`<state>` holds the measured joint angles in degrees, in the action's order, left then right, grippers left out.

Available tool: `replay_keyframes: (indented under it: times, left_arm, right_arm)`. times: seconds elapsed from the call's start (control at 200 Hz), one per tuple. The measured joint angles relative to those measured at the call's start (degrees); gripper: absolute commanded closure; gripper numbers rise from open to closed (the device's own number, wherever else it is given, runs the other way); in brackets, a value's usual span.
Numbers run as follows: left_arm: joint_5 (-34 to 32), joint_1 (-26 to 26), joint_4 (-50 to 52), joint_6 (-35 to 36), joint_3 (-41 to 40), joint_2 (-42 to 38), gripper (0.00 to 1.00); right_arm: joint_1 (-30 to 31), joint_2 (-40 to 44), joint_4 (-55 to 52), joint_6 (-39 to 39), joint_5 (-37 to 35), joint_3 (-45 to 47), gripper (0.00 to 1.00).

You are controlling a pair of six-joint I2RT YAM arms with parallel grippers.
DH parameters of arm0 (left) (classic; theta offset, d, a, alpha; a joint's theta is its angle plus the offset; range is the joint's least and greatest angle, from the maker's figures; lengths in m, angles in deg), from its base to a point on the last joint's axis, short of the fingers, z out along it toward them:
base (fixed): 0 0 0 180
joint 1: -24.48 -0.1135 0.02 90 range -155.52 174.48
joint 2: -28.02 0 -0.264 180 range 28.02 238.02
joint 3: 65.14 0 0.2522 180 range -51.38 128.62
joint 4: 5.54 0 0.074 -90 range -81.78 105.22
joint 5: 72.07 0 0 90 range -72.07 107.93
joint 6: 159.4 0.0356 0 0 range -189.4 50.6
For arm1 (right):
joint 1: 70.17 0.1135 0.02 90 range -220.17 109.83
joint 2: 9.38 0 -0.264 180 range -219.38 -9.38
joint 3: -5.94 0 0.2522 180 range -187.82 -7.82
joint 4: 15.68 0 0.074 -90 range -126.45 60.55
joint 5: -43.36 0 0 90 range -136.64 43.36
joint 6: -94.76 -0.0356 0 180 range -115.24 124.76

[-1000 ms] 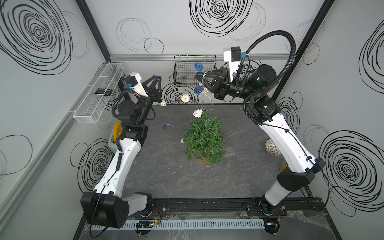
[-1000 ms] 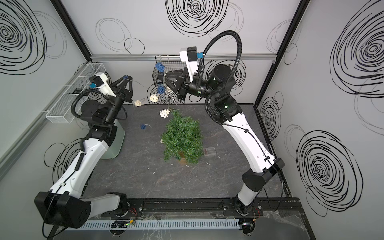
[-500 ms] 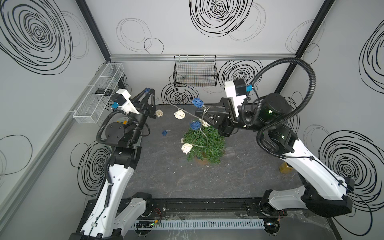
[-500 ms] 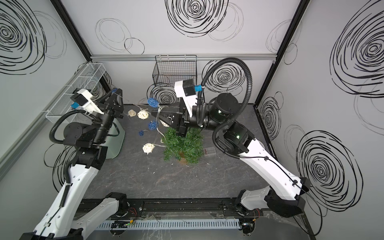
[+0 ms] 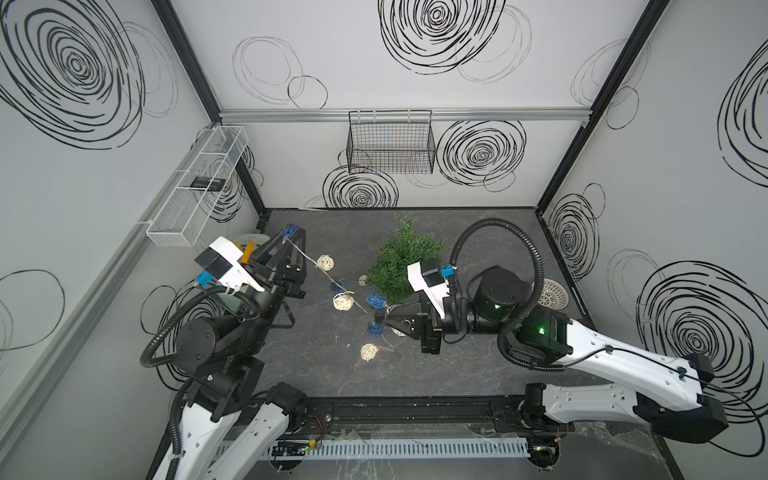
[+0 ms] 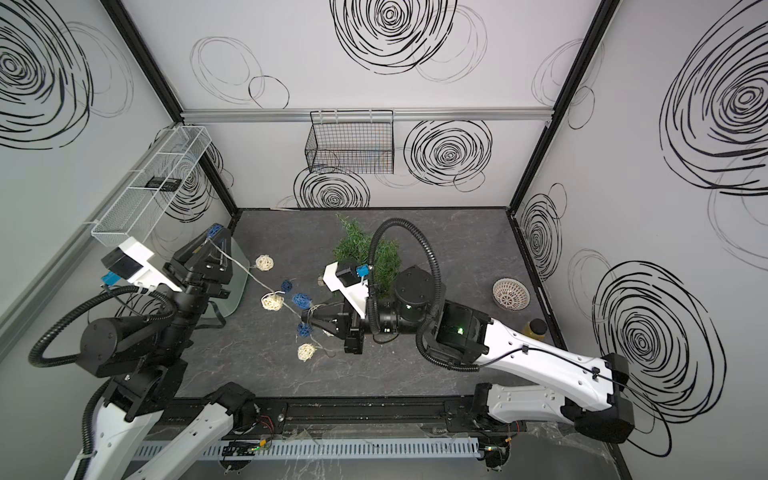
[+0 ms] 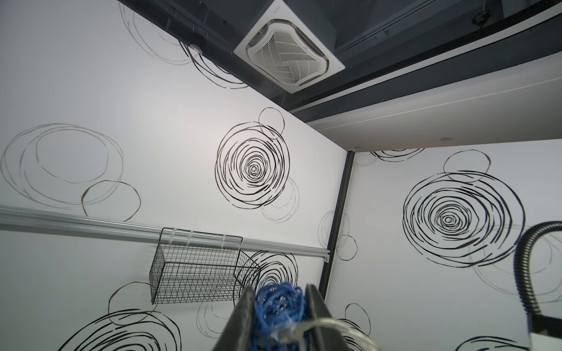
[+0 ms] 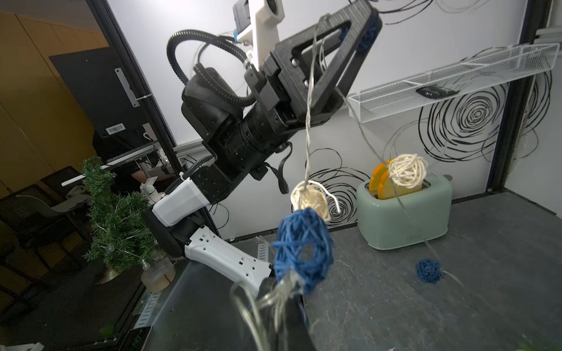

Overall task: Remove string lights from the small christmas tree
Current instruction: Remove the light string from the Christmas tree.

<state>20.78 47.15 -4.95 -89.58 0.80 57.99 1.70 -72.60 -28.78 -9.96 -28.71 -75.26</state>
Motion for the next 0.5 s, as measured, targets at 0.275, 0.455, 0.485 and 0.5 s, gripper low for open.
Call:
replay_keyframes:
  times: [0.275,0.455,0.485,0.5]
  left_arm:
    - [-0.6,2.7,3.8,0.4,-3.6,-1.1,0.73]
    - [0.2,2.9,3.6,3.5,2.4,6.8,0.73]
    - [0.3,2.9,3.3,4.2,3.8,8.4,0.73]
    - [0.3,3.0,3.3,4.7,4.4,9.2,0.73]
  right_arm:
    - [2.8,1.9,2.0,0.2,-6.2,9.6,1.00]
    - [3.1,2.3,4.7,0.4,-8.4,9.7,1.00]
    - [3.1,2.4,5.1,0.4,-8.6,9.5,1.00]
    - [3.1,2.4,5.4,0.5,-8.7,9.3,1.00]
